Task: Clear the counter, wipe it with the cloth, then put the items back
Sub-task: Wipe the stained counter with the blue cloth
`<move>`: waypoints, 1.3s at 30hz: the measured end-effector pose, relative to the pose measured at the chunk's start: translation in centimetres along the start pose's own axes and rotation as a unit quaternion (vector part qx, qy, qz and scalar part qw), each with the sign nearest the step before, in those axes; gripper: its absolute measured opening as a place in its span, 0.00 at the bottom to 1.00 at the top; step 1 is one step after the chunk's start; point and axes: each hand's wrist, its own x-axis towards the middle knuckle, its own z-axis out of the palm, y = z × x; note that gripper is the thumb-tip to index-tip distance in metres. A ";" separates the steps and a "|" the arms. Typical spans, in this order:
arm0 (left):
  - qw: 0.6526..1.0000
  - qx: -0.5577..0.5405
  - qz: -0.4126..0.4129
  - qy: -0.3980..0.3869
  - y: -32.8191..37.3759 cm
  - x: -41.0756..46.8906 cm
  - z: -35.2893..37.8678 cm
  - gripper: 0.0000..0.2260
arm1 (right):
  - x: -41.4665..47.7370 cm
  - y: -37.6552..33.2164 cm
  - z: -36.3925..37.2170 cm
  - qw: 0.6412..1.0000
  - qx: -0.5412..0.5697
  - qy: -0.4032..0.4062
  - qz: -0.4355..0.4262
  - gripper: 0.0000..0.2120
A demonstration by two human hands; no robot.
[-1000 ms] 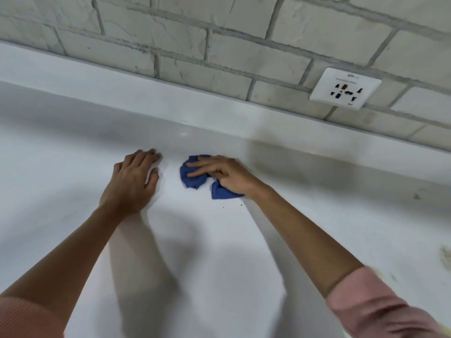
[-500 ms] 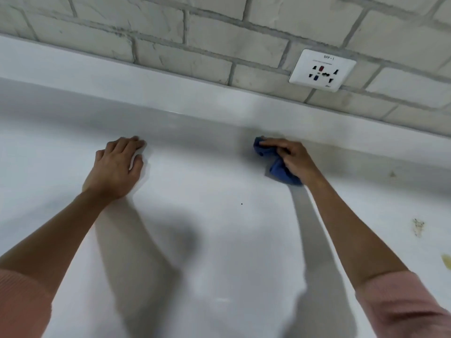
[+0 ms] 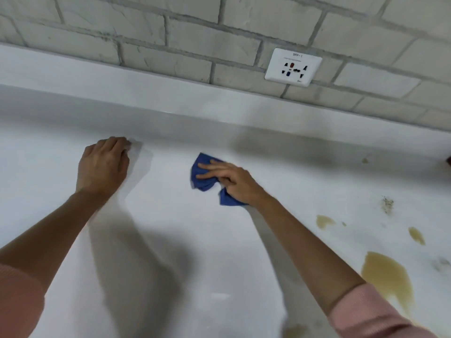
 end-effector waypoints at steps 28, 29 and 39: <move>0.970 -0.192 0.142 -0.050 13.4 -21.3 -5.5 0.15 | -29.1 -4.4 2.8 0.951 -0.063 0.196 0.231 0.22; 0.971 -0.194 0.130 -0.046 13.4 -21.3 -5.4 0.15 | -28.2 -4.6 3.1 0.950 -0.072 0.196 0.232 0.23; 0.979 -0.181 0.090 -0.031 13.4 -21.3 -5.6 0.14 | -30.1 -11.2 9.3 0.981 -0.092 0.123 0.119 0.29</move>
